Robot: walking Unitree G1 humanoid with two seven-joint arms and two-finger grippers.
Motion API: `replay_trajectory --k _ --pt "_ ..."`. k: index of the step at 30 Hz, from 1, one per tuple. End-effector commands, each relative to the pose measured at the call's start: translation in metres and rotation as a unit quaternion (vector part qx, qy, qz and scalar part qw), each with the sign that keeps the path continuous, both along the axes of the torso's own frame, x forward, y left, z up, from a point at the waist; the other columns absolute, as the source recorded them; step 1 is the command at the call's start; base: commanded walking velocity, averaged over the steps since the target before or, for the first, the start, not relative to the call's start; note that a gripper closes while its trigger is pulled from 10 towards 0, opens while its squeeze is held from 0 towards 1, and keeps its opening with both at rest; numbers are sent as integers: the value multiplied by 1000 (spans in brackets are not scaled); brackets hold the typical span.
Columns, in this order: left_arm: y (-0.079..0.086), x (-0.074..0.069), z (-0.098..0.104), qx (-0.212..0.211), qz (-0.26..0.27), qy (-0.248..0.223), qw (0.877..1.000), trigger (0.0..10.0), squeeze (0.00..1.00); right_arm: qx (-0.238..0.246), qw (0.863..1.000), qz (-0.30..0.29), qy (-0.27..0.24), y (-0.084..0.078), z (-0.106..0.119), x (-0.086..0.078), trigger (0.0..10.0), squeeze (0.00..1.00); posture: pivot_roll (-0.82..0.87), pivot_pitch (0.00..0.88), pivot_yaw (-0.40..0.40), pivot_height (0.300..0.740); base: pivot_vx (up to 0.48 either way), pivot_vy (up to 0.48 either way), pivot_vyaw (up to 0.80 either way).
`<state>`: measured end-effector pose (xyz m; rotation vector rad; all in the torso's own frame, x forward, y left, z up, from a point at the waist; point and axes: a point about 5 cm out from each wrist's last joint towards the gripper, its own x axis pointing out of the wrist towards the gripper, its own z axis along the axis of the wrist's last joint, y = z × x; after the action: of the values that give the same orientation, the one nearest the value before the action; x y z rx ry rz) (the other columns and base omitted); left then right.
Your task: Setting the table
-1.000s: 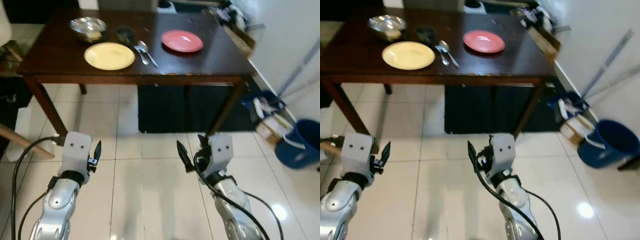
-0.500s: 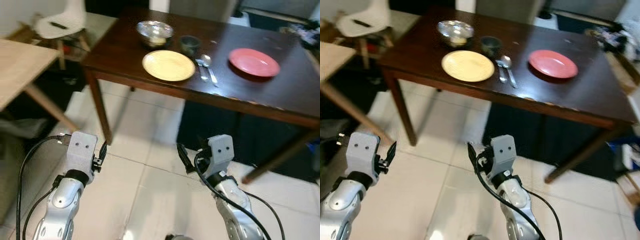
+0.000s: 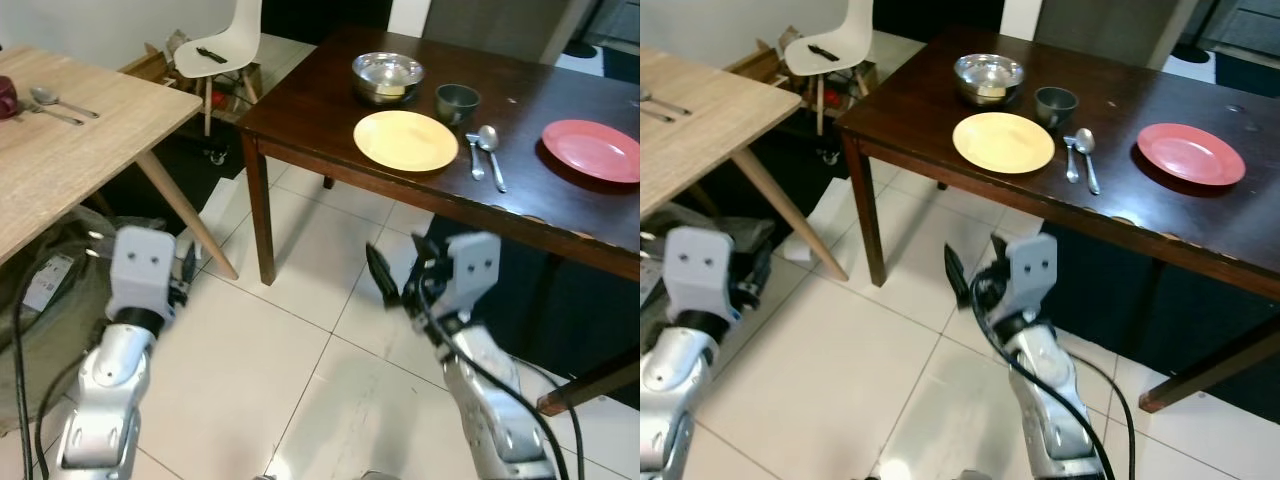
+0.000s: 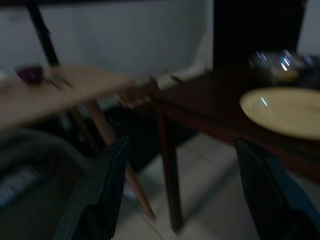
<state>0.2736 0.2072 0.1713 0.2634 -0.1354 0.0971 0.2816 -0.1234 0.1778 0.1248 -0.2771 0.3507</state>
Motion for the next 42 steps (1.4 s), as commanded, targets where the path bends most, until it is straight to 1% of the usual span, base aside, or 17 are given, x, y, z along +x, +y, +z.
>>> replay_trajectory --k 1,4,7,8,11,17,23,28,32,42 --pt "4 -1 3 3 11 0 1000 10000 0 10 1000 -1 0 -1 5 0 10000 0 -65 41 -5 740 0 0 788" --pt "8 1 10 7 26 -11 1000 10000 0 19 1000 6 -12 2 15 3 10000 0 -62 40 -7 740 0 0 788" --pt "11 3 15 -2 36 -21 999 10000 0 21 1000 11 -17 4 19 4 10000 0 -59 41 -8 740 0 0 788" --pt "13 3 16 3 43 -20 999 10000 0 20 1000 12 -16 4 19 4 10000 0 -59 41 -8 740 480 0 788" --pt "15 5 17 -1 51 -21 998 10000 0 21 1000 14 -10 5 17 4 10000 0 -60 43 -9 740 480 0 788" --pt "15 4 18 -1 50 -22 998 10000 0 20 1000 11 -1 3 14 2 10000 0 -60 45 -7 740 480 0 788" --pt "13 6 22 6 46 -28 999 10000 0 19 1000 11 5 4 11 1 10000 0 -60 45 -7 740 480 0 788" --pt "11 7 23 12 43 -28 999 10000 0 19 1000 9 7 3 10 1 10000 0 -60 45 -7 740 307 0 781" --pt "7 8 22 20 29 -24 999 10000 0 20 1000 6 8 2 10 2 10000 0 -61 46 -4 740 0 0 781" --pt "4 9 23 20 23 -24 999 10000 0 23 1000 2 10 1 10 2 10000 0 -61 45 1 740 0 0 781"
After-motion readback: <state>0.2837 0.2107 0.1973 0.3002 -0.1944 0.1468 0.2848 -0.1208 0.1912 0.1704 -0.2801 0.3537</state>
